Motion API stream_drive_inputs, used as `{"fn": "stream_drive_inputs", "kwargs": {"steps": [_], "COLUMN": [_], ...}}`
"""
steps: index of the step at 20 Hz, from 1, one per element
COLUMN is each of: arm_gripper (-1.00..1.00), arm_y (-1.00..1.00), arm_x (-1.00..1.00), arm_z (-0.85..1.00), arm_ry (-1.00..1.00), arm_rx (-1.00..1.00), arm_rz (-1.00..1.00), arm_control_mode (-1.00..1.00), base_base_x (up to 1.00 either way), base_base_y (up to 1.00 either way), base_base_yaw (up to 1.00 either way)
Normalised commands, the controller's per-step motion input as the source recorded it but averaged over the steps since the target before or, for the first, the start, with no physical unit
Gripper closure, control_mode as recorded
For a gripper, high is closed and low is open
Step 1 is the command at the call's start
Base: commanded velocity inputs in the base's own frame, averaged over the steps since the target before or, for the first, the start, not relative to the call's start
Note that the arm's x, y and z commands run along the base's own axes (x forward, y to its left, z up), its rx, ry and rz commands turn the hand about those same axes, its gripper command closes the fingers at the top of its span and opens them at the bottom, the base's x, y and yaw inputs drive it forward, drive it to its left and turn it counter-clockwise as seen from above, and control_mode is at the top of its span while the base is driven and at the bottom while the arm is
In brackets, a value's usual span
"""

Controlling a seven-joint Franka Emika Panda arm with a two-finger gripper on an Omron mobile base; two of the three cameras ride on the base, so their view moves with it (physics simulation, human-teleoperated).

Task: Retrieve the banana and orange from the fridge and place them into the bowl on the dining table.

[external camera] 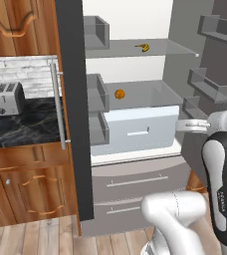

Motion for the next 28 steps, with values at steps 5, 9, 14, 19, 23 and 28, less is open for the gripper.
{"fn": "stream_drive_inputs", "kwargs": {"steps": [5, 9, 14, 19, 23, 28], "arm_gripper": [-1.00, -1.00, -1.00, -1.00, -1.00, -1.00], "arm_y": [-0.01, 0.00, -0.03, -0.14, -0.05, 0.00], "arm_x": [-0.42, -0.18, 0.00, 0.00, 0.00, 0.00], "arm_z": [0.14, 0.16, 0.00, 0.00, 0.00, 0.00], "arm_ry": [0.15, 0.15, 0.04, 0.00, 0.00, 0.00], "arm_rx": [-0.01, -0.04, -0.13, -0.14, -0.04, 0.00], "arm_rz": [-0.10, -0.11, -0.05, -0.05, -0.01, 0.00], "arm_control_mode": [-1.00, -1.00, -1.00, -1.00, 1.00, 1.00], "base_base_x": [0.00, 0.00, 0.00, 0.00, 0.01, 0.22], "base_base_y": [0.00, 0.00, 0.00, 0.00, 0.00, 0.00], "base_base_yaw": [0.00, 0.00, 0.00, 0.00, 0.00, 0.00]}}
